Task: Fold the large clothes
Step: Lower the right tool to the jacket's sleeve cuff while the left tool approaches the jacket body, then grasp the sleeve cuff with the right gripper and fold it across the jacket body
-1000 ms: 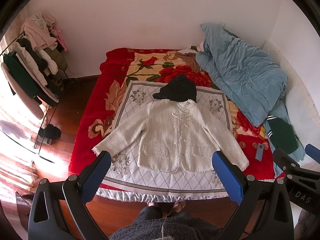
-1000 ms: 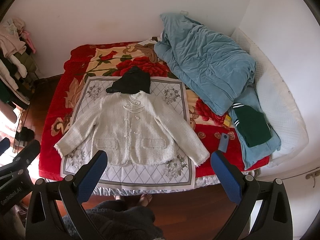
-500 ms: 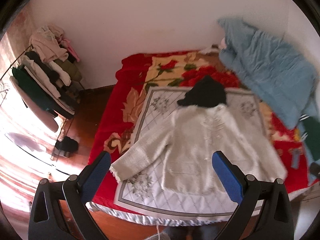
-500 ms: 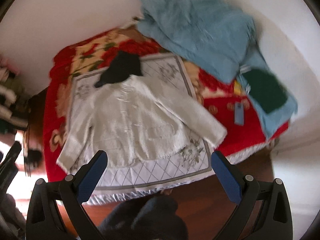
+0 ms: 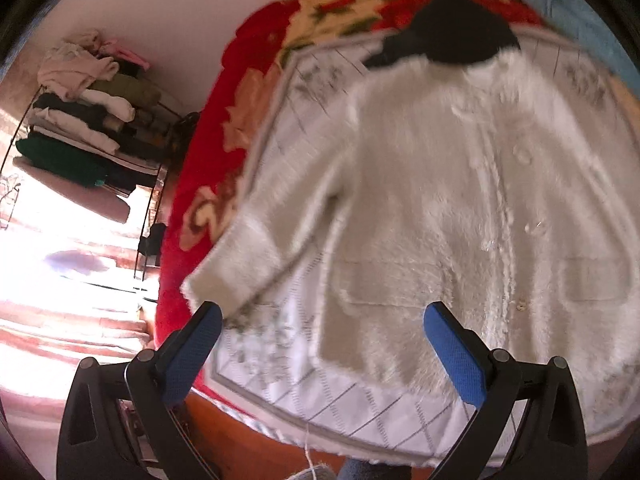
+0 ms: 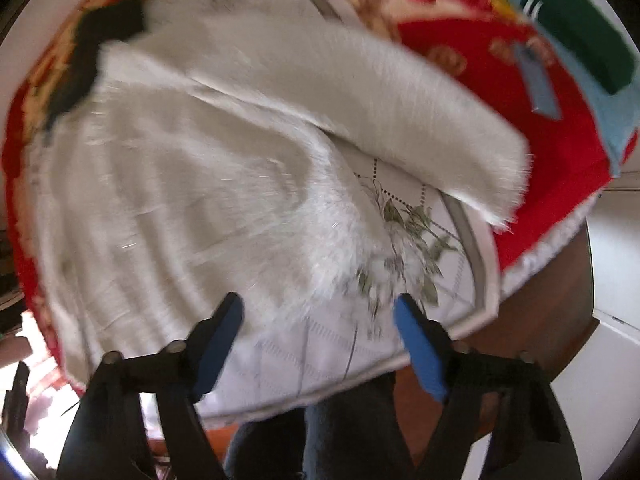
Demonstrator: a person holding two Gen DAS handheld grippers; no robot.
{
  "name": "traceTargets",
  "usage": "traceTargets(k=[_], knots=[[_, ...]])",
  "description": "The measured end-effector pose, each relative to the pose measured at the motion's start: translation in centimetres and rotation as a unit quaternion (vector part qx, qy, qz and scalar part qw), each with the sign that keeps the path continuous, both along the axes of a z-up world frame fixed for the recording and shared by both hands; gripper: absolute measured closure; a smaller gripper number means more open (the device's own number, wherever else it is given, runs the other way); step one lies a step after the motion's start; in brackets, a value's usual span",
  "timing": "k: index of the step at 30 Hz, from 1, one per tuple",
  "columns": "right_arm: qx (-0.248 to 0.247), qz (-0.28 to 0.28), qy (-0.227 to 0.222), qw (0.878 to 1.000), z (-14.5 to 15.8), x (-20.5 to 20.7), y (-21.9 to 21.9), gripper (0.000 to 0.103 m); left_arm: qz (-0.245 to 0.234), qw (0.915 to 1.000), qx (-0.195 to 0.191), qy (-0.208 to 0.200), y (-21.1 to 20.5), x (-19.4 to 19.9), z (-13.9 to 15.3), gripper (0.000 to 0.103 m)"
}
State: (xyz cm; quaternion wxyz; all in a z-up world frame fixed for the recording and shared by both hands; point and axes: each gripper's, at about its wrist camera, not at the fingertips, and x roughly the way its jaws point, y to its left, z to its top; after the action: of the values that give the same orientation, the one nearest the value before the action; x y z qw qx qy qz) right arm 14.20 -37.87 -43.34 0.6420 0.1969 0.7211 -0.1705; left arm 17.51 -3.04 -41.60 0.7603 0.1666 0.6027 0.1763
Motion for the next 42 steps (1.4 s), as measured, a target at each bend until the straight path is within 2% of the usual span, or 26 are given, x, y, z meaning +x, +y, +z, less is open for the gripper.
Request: traceTargets(k=[3, 6, 9, 11, 15, 16, 18, 19, 21, 23, 25, 26, 28, 31, 32, 34, 35, 36, 37, 38, 42], knots=[[-0.001, 0.019, 0.02, 1.0, -5.9, 1.4, -0.3, 0.027, 0.01, 0.9995, 0.002, 0.031, -1.6, 0.1, -5.3, 0.0], [-0.041, 0.082, 0.071, 0.993, -10.9, 1.9, 0.7, 0.027, 0.013, 0.9979, 0.007, 0.063, -2.9, 0.5, -10.2, 0.0], [-0.032, 0.094, 0.071, 0.993, -12.7, 1.0, 0.6, 0.028, 0.003, 0.9966, 0.011, 0.081, -4.0, 0.5, -12.9, 0.0], [-0.023, 0.089, 0.076, 0.993, -13.3, 0.3, 0.0, 0.028, -0.004, 0.996, 0.0, 0.089, -4.7, 0.3, -13.6, 0.0], [0.032, 0.042, 0.073, 0.996, -14.4, 0.1, -2.3, 0.028, -0.041, 0.9948, -0.007, 0.093, -6.7, 0.2, -13.4, 0.0], [0.046, 0.024, 0.061, 0.997, -14.2, -0.1, -3.5, 0.028, -0.047, 0.9946, -0.01, 0.092, -7.3, 0.4, -13.3, 0.0], [0.069, -0.047, 0.014, 0.996, -12.9, -1.1, -7.0, 0.028, -0.063, 0.9943, -0.018, 0.084, -8.7, 1.1, -12.7, 0.0], [0.069, -0.09, -0.008, 0.993, -12.1, -2.1, -9.2, 0.028, -0.07, 0.9943, -0.021, 0.077, -9.5, 1.6, -12.6, 0.0], [0.045, -0.188, -0.039, 0.98, -11.2, -4.8, -14.4, 0.026, -0.09, 0.9936, -0.021, 0.065, -11.5, 2.7, -12.2, 0.0], [-0.012, -0.259, -0.049, 0.964, -11.3, -7.6, -19.0, 0.025, -0.1, 0.993, -0.025, 0.057, -13.4, 3.8, -12.3, 0.0], [-0.076, -0.283, -0.042, 0.955, -12.4, -9.4, -22.4, 0.023, -0.107, 0.9923, -0.029, 0.054, -15.2, 5.0, -13.0, 0.0], [-0.093, -0.29, -0.035, 0.952, -13.5, -10.2, -23.9, 0.023, -0.112, 0.9919, -0.031, 0.052, -16.4, 5.7, -13.6, 0.0], [-0.074, -0.306, -0.04, 0.948, -16.4, -11.2, -26.0, 0.023, -0.119, 0.9911, -0.028, 0.052, -18.0, 6.7, -14.8, 0.0], [-0.008, -0.328, -0.05, 0.943, -20.2, -11.9, -27.8, 0.023, -0.125, 0.9904, -0.023, 0.055, -19.4, 7.8, -16.7, 0.0], [-0.006, -0.329, -0.046, 0.943, -21.1, -11.9, -28.1, 0.021, -0.125, 0.9904, -0.022, 0.056, -19.7, 7.9, -17.0, 0.0], [-0.01, -0.329, -0.049, 0.943, -21.5, -11.3, -28.3, 0.022, -0.125, 0.9902, -0.021, 0.059, -20.0, 8.0, -17.6, 0.0], [-0.012, -0.321, -0.053, 0.945, -21.7, -11.0, -28.1, 0.033, -0.125, 0.9903, -0.021, 0.058, -20.1, 8.2, -17.8, 0.0], [-0.012, -0.309, -0.059, 0.949, -21.5, -10.3, -27.3, 0.053, -0.126, 0.9902, -0.022, 0.056, -20.1, 8.3, -17.8, 0.0], [-0.008, -0.3, -0.065, 0.952, -21.6, -10.1, -27.1, 0.065, -0.127, 0.9901, -0.024, 0.055, -20.1, 8.3, -17.8, 0.0], [0.001, -0.288, -0.07, 0.955, -21.8, -9.8, -26.9, 0.087, -0.127, 0.99, -0.026, 0.056, -19.9, 8.3, -17.7, 0.0], [0.001, -0.285, -0.108, 0.952, -20.9, -9.6, -26.6, 0.09, -0.121, 0.9901, -0.044, 0.055, -18.7, 8.6, -16.9, 0.0]])
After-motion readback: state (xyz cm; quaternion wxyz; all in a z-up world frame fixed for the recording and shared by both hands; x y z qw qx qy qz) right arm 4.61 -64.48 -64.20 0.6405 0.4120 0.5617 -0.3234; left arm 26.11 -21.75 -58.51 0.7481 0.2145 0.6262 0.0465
